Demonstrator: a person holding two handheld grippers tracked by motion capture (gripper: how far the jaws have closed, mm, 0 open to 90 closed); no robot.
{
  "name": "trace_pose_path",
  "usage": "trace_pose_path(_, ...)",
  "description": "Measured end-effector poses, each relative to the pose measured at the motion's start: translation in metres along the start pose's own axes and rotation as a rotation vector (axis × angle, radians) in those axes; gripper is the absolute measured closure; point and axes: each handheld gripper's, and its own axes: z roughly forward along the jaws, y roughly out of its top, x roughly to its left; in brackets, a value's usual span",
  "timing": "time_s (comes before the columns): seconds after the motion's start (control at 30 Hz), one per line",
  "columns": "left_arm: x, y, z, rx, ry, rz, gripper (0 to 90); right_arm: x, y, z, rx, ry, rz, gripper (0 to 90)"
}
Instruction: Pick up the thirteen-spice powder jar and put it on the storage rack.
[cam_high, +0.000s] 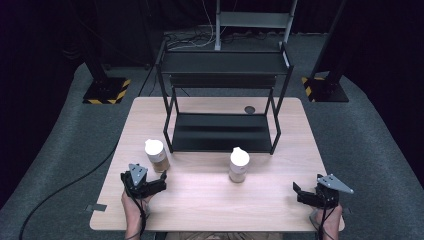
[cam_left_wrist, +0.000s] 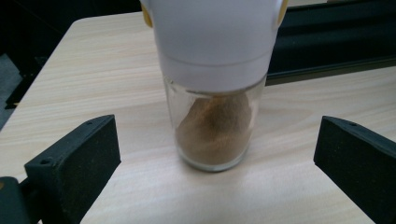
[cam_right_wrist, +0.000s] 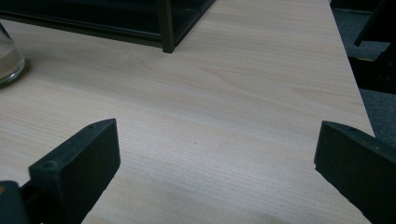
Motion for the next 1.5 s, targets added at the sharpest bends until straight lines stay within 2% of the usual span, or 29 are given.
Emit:
trace_pose_path(0.27,0.005,0.009,0.019,-0.009,-0.022,-0.025,0.0,-0.001,0.000,0.000,0.002,0.002,0.002,0.0)
trace_pose_path(0.3,0.006,0.011,0.023,-0.009,-0.031,-0.038,0.0,0.000,0.000,0.000,0.001,0.001,0.002,0.0)
trace_pose_path(0.5,0.008,0.013,0.033,-0.020,-0.035,-0.045,0.0,0.000,0.000,0.000,-0.001,-0.004,0.000,0.0)
trace_pose_path(0.57,0.010,0.012,0.037,-0.029,-0.041,-0.067,0.0,0.000,0.000,0.000,0.003,-0.004,0.002,0.0)
trace_pose_path(0.77,0.009,0.013,0.043,-0.024,-0.047,-0.065,0.0,0.001,0.001,0.001,0.005,-0.004,-0.002,0.0)
trace_pose_path(0.83,0.008,0.013,0.045,-0.028,-0.038,-0.052,0.0,0.001,0.001,0.001,0.007,-0.006,-0.004,0.0)
trace_pose_path(0.93,0.008,0.013,0.046,-0.030,-0.030,-0.055,0.0,0.002,0.001,0.001,0.008,-0.008,-0.008,0.0)
trace_pose_path(0.97,0.009,0.012,0.047,-0.033,-0.033,-0.055,2.7,0.002,0.001,0.001,0.008,-0.010,-0.008,0.0)
trace_pose_path(1.03,0.007,0.013,0.048,-0.031,-0.023,-0.051,15.8,0.003,0.001,0.001,0.005,-0.013,-0.009,0.0)
trace_pose_path(1.07,0.009,0.012,0.048,-0.035,-0.034,-0.053,19.0,0.003,0.001,0.001,0.005,-0.012,-0.009,0.0)
trace_pose_path(1.17,0.009,0.010,0.049,-0.045,-0.033,-0.049,29.8,0.003,0.001,0.000,0.004,-0.013,-0.008,0.0)
trace_pose_path(1.4,0.008,0.010,0.047,-0.050,-0.033,-0.050,30.5,0.002,0.001,0.000,0.004,-0.008,-0.002,0.0)
trace_pose_path(1.5,0.008,0.011,0.042,-0.069,-0.036,-0.037,30.6,0.001,-0.001,0.000,-0.004,-0.005,-0.004,0.0)
